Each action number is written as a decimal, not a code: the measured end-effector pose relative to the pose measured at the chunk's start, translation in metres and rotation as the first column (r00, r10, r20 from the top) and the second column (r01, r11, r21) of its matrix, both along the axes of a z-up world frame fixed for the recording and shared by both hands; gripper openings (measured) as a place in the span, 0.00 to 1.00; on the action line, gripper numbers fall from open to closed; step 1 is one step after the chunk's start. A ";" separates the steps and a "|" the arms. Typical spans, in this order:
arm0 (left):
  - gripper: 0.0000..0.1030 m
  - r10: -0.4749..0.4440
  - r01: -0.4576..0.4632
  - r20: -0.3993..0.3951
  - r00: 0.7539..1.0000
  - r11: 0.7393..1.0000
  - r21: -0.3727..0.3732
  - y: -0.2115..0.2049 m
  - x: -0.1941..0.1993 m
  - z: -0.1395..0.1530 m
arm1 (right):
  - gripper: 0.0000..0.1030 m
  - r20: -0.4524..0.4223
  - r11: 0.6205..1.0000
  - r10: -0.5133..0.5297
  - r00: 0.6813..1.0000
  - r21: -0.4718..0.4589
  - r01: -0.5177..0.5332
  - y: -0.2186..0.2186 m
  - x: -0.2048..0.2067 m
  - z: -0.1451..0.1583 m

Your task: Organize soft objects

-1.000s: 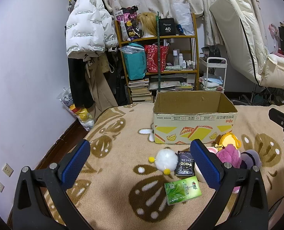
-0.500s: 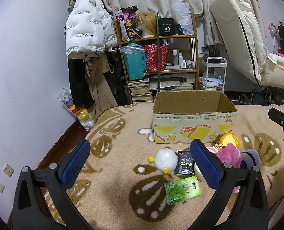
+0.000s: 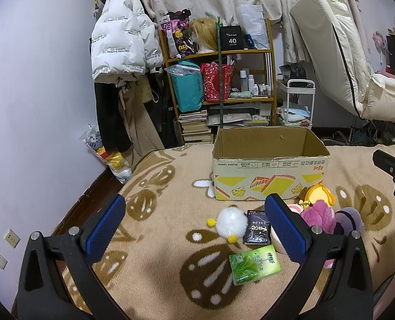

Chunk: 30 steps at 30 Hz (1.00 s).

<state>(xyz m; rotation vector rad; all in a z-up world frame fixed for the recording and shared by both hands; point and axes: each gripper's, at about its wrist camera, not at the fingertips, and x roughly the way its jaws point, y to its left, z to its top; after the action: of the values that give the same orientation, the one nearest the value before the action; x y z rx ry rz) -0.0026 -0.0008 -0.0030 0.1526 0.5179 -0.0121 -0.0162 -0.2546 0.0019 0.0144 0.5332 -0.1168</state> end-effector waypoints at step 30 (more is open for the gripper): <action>1.00 -0.070 0.045 -0.368 0.927 0.996 -0.076 -0.030 0.047 -0.059 | 0.96 -0.162 0.978 0.195 0.967 0.100 -0.181 0.027 0.031 -0.017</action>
<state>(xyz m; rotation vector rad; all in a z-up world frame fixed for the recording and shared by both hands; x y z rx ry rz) 0.0446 -0.0306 -0.0621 0.1006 0.8909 -0.1175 0.0145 -0.2273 -0.0146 0.0360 0.7081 0.0912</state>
